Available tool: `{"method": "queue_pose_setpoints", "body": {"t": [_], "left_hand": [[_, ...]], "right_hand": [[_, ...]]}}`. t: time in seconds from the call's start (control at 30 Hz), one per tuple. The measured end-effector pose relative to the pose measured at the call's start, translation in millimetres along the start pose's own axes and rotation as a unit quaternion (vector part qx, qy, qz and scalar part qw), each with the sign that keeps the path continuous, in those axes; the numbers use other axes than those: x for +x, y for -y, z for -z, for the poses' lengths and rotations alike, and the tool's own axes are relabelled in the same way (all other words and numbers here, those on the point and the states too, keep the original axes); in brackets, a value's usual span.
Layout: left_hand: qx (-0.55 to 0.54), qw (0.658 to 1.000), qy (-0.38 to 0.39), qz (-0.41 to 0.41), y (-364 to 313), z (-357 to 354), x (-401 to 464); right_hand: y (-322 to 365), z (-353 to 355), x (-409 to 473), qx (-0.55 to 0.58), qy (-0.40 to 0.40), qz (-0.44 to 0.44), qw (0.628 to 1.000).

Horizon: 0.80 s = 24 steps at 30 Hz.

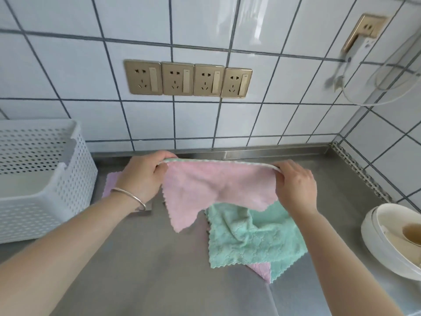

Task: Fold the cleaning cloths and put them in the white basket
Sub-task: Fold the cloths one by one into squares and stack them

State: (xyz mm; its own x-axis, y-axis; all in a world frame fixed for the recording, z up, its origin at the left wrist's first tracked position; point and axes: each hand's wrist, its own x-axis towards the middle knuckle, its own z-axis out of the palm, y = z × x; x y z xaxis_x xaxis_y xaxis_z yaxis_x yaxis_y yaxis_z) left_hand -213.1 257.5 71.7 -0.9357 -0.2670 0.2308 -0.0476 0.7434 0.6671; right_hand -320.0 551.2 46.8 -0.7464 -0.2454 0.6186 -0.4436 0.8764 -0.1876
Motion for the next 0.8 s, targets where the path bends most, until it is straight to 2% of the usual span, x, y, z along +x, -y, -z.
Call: {"method": "queue_pose_setpoints", "body": {"t": [0.2, 0.3, 0.4, 0.47, 0.57, 0.67, 0.8], "left_hand": [[0.04, 0.995, -0.021, 0.093, 59, 72, -3], [0.038, 0.993, -0.05, 0.096, 69, 110, -17], [0.026, 0.997, -0.037, 0.065, 74, 141, -48], [0.019, 0.998, 0.007, 0.064, 83, 155, -77], [0.041, 0.992, 0.094, 0.075, 105, 160, -116], [0.058, 0.972, 0.202, 0.104, 129, 145, -152], [0.064, 0.937, 0.316, 0.137, 155, 108, -195]], "right_hand": [[92, -18, 27, 0.08, 0.142, -0.033, 0.986], [129, -15, 30, 0.151, 0.133, -0.037, 0.979], [150, 3, 24, 0.264, 0.152, -0.047, 0.951], [156, 13, 8, 0.294, 0.214, -0.028, 0.931], [155, 20, -22, 0.284, 0.355, 0.028, 0.89], [146, 6, -59, 0.218, 0.482, 0.036, 0.848], [140, -18, -120, 0.121, 0.612, 0.027, 0.781]]}}
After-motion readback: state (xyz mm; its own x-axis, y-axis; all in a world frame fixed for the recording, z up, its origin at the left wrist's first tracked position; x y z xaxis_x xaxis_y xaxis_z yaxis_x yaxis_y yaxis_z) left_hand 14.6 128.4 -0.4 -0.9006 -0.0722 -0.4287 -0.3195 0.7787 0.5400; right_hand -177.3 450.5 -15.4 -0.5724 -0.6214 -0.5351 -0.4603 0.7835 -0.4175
